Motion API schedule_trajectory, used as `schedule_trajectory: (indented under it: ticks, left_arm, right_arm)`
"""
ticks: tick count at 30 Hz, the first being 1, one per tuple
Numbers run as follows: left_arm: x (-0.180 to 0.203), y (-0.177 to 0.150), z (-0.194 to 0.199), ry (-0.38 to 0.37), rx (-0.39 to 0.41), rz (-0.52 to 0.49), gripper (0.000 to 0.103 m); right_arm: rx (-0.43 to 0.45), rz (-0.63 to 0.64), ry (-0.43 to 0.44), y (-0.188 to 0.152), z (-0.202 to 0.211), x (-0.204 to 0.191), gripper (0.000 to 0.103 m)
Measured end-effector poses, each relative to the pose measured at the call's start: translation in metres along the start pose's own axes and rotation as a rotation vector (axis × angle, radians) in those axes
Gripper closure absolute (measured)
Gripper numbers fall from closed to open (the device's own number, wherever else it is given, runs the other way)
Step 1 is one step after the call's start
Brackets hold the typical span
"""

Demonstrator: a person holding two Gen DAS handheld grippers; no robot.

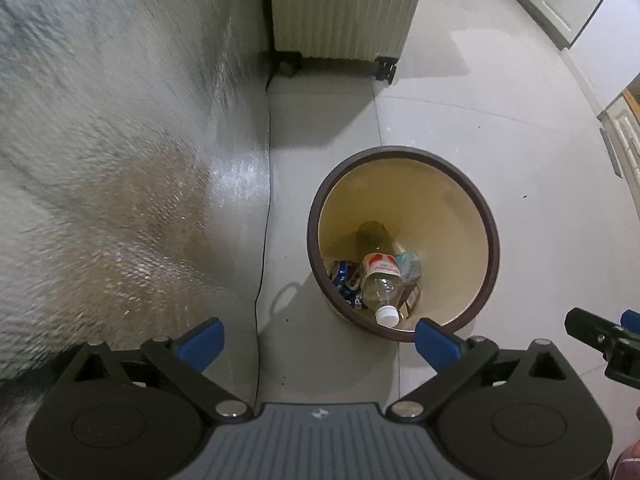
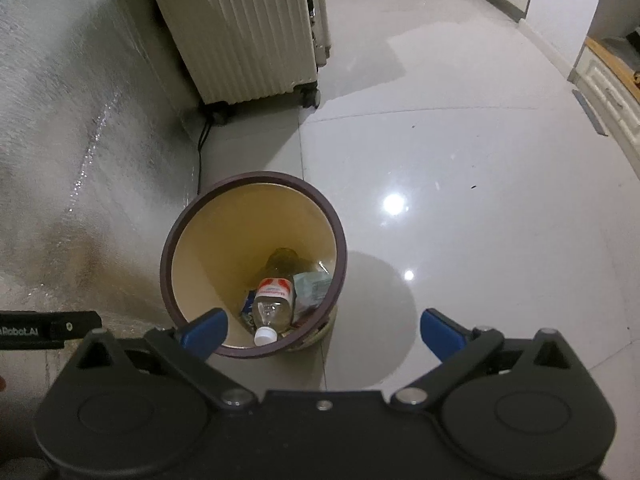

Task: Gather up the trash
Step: 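Move both open tools back over the table toward the tissues and cap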

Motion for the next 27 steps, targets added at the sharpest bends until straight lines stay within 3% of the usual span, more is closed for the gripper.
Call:
schedule_trajectory:
  ticks: [16,27]
  left_arm:
    - [0.009,-0.013,0.104,-0.023,0.147,-0.03,0.0]
    - [0.029,-0.002,0.209,-0.088,0.353,-0.062,0.0]
  right_arm:
    - [0.125,0.022,-0.025,-0.007,0.115,0.005,0.0]
    - [0.306,-0.012,-0.036,0.016,0.219,0.013,0.0]
Point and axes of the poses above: each gripper's, at about its wrist camera, not at the fingertips, and z roughly against the way its jaws point, x to its right, y to its top, the point moved 7 cm from there along -z, roughly the way its jaws point, and after that the axes turned 8 degrees about x, right-handed, at the moved point
